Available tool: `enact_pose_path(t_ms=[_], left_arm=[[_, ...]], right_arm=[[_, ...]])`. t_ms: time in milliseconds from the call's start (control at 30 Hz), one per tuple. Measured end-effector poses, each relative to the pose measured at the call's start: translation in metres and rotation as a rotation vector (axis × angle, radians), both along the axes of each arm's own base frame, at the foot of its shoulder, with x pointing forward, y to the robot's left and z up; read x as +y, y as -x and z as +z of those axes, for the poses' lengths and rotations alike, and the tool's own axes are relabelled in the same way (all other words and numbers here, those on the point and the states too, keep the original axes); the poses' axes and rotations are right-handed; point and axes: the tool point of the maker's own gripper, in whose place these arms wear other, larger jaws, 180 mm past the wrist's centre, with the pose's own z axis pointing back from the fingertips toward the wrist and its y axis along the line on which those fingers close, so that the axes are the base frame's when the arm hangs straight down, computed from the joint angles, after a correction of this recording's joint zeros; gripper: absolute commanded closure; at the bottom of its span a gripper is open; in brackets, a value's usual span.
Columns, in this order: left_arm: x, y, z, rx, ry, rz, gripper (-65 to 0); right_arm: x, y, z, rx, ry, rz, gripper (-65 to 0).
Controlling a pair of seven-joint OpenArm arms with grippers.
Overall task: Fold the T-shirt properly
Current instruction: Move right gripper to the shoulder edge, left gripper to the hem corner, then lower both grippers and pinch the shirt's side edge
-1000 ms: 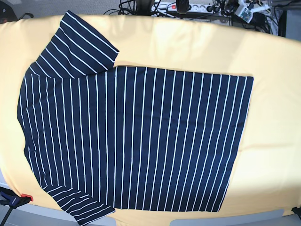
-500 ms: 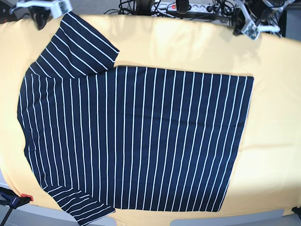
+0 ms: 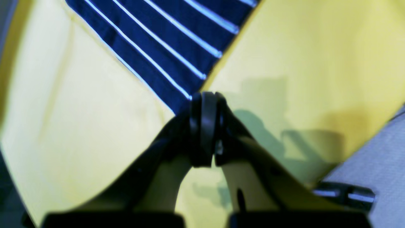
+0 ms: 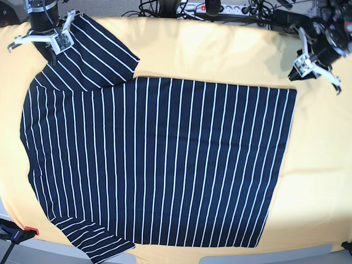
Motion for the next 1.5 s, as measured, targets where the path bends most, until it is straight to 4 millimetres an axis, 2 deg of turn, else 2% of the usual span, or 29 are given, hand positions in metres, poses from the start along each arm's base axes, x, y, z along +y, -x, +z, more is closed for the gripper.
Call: enact_pose_path(t_ms=[67, 200, 233, 300, 467, 700, 1067, 1133, 1200, 1333, 1367, 1500], left_arm=[[0.009, -0.008, -0.003, 0.003, 0.026, -0.038, -1.5], [0.020, -0.022, -0.009, 0.028, 0.053, -0.099, -27.0], [0.022, -0.023, -0.012, 0.046, 0.043, -0.113, -31.7], [0.022, -0.024, -0.020, 0.069, 0.007, -0.162, -33.6], [0.018, -0.020, -0.046, 0.113, -0.118, -0.300, -33.6], [0.007, -0.040, -0.050, 0.046, -0.177, -0.396, -33.6], [0.008, -0.061, -0.058, 0.042, -0.171, -0.399, -33.6], [0.007, -0.066, -0.057, 0.025, -0.178, -0.397, -30.9], [0.006, -0.072, -0.056, 0.004, -0.179, -0.389, -25.0], [0.007, -0.081, -0.055, -0.022, -0.206, -0.375, -2.2], [0.007, -0.081, -0.055, -0.022, -0.206, -0.372, 0.0], [0.006, -0.082, -0.056, -0.026, -0.201, -0.370, 0.0]], right_arm=[[0.001, 0.000, 0.000, 0.001, -0.004, 0.007, 0.0], [0.006, 0.001, -0.003, 0.010, -0.059, -0.004, 0.0], [0.007, 0.001, -0.003, 0.014, -0.077, -0.009, 0.0], [0.007, 0.001, -0.003, 0.012, -0.076, -0.010, 0.0], [0.007, 0.002, -0.003, 0.012, -0.077, -0.013, 0.0], [0.007, 0.002, -0.003, 0.012, -0.077, -0.013, 0.0], [0.007, 0.002, -0.003, 0.012, -0.077, -0.013, 0.0], [0.007, 0.001, -0.003, 0.012, -0.077, -0.013, 0.0], [0.007, 0.002, -0.003, 0.012, -0.077, -0.013, 0.0], [0.007, 0.002, -0.003, 0.012, -0.077, -0.013, 0.0], [0.007, 0.001, -0.003, 0.012, -0.077, -0.012, -2.0], [0.006, 0.001, -0.003, 0.012, -0.075, -0.012, -20.9]])
